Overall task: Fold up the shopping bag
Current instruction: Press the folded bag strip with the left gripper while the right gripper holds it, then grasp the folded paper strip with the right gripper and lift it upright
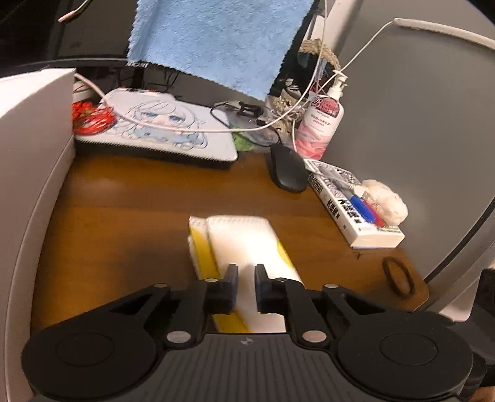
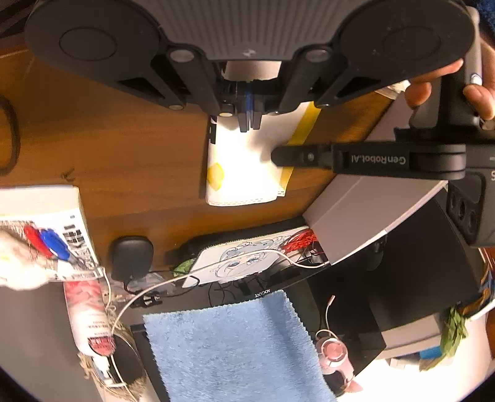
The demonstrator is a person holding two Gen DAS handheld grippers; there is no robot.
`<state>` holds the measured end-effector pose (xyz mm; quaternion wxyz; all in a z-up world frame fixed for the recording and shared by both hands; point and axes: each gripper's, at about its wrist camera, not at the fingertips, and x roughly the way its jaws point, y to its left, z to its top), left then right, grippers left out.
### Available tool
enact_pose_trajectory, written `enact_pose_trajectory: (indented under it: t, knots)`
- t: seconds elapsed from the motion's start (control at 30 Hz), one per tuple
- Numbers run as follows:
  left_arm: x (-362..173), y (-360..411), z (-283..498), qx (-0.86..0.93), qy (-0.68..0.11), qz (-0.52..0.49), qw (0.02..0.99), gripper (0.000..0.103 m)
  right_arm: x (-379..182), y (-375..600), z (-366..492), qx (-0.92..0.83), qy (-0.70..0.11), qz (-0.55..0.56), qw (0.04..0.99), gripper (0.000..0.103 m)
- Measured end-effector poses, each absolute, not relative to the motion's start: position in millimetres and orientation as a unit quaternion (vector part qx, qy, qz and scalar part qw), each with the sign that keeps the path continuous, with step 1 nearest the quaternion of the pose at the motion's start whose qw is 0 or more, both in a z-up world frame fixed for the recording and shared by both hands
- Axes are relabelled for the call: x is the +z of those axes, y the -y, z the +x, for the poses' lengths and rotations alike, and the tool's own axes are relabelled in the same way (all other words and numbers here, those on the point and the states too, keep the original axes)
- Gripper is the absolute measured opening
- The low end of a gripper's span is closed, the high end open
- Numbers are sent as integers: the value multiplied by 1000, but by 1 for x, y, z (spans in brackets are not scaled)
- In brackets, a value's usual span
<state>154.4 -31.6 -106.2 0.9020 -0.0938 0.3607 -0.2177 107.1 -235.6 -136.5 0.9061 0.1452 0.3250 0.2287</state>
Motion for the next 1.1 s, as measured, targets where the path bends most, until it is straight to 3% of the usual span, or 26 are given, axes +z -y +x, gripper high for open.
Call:
enact_pose_trajectory:
  t: [0.33, 1.0, 1.07, 1.1]
  knots:
    - [-112, 44, 186, -205, -377, -74, 900, 12, -137, 237, 107, 233, -326, 151, 904, 0]
    - [-121, 40, 159, -223, -352, -71, 906, 9, -140, 246, 92, 248, -331, 195, 889, 0]
    - [-121, 40, 155, -225, -351, -67, 906, 9, -142, 252, 88, 256, -325, 222, 883, 5]
    - [-121, 40, 154, -226, -351, -66, 906, 9, -145, 259, 87, 262, -323, 253, 873, 13]
